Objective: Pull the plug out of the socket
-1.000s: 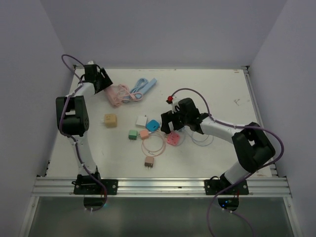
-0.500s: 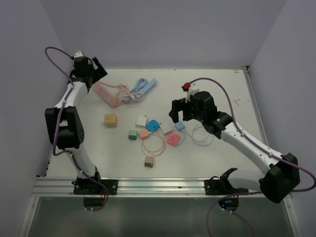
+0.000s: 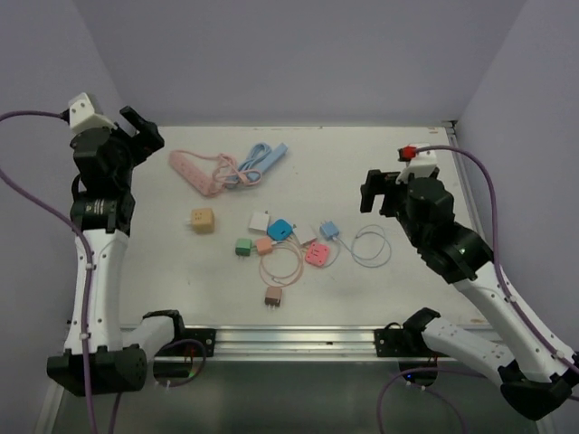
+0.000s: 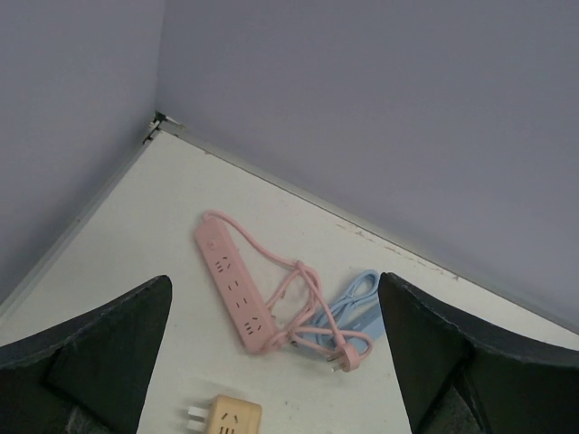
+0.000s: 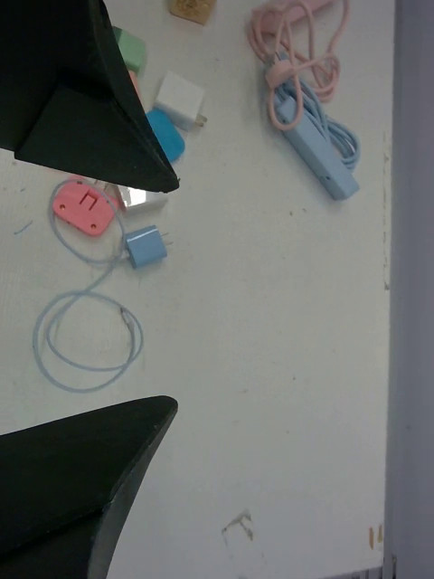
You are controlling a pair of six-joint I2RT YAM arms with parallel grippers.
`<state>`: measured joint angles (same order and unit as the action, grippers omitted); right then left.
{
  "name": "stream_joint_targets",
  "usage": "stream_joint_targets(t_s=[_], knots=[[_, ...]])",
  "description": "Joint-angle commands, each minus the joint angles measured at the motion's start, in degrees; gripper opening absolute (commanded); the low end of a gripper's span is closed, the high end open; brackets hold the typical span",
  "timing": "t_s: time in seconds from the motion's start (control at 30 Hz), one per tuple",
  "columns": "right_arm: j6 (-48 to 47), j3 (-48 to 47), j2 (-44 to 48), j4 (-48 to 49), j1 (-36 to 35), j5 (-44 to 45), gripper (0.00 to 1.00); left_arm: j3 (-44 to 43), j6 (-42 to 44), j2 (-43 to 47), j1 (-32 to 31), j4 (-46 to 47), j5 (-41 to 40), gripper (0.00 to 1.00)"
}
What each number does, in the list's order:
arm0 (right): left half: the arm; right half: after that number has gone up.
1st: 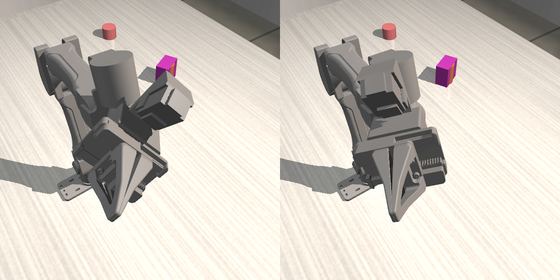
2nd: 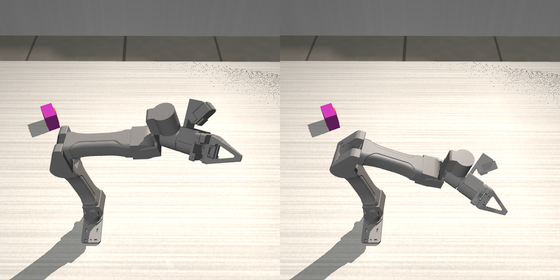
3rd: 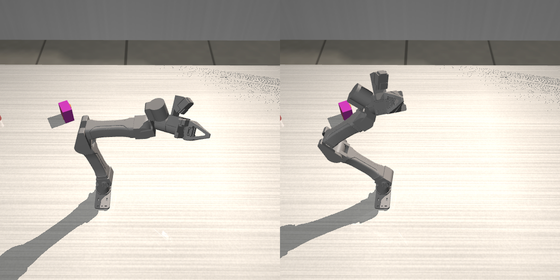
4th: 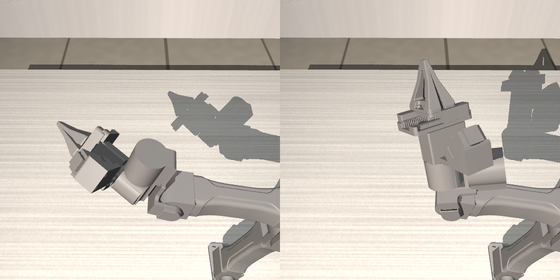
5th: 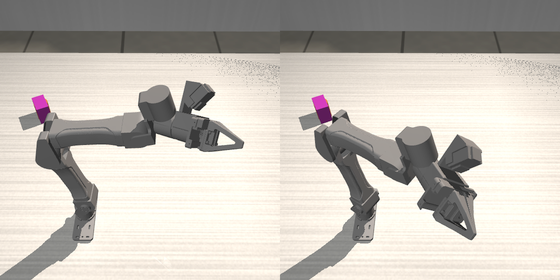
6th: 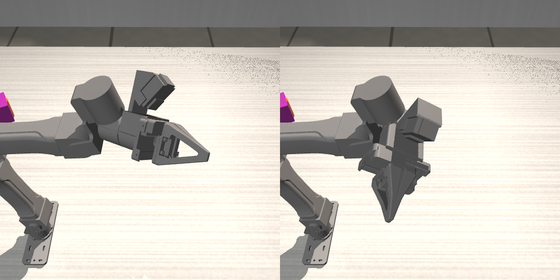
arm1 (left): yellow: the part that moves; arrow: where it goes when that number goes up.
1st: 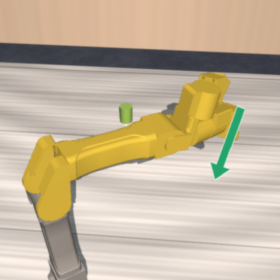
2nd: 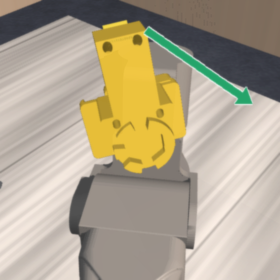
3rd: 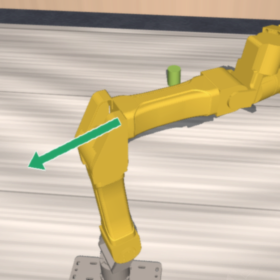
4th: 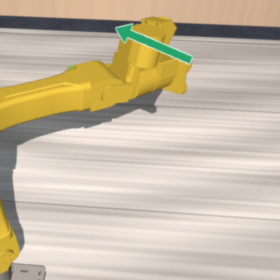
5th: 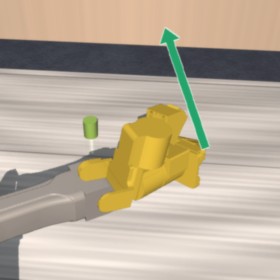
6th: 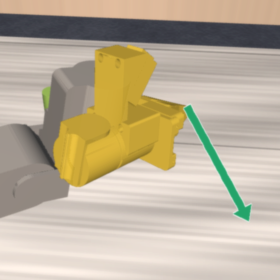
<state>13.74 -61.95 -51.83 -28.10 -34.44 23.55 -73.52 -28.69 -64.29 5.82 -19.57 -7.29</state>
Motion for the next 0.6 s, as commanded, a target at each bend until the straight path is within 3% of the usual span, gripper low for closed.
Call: stream_joint_targets(t_s=[0.0, 0.27, 0.57], knots=[[-1.78, -3.08, 4.45, -3.98, -0.02, 9.65, 0.99, 0.48, 7.32, 9.15, 0.33, -6.87, -2.64, 1.00], [-7.58, 0.25, 16.49, -3.72, -0.02, 13.63, 0.99, 4.34, 10.40, 26.57, -4.05, -11.80, -2.90, 0.99], [-8.46, 9.82, 28.27, -0.74, 0.07, 13.18, 0.99, 6.89, 11.46, 39.93, -10.48, -16.81, -15.01, 0.99]])
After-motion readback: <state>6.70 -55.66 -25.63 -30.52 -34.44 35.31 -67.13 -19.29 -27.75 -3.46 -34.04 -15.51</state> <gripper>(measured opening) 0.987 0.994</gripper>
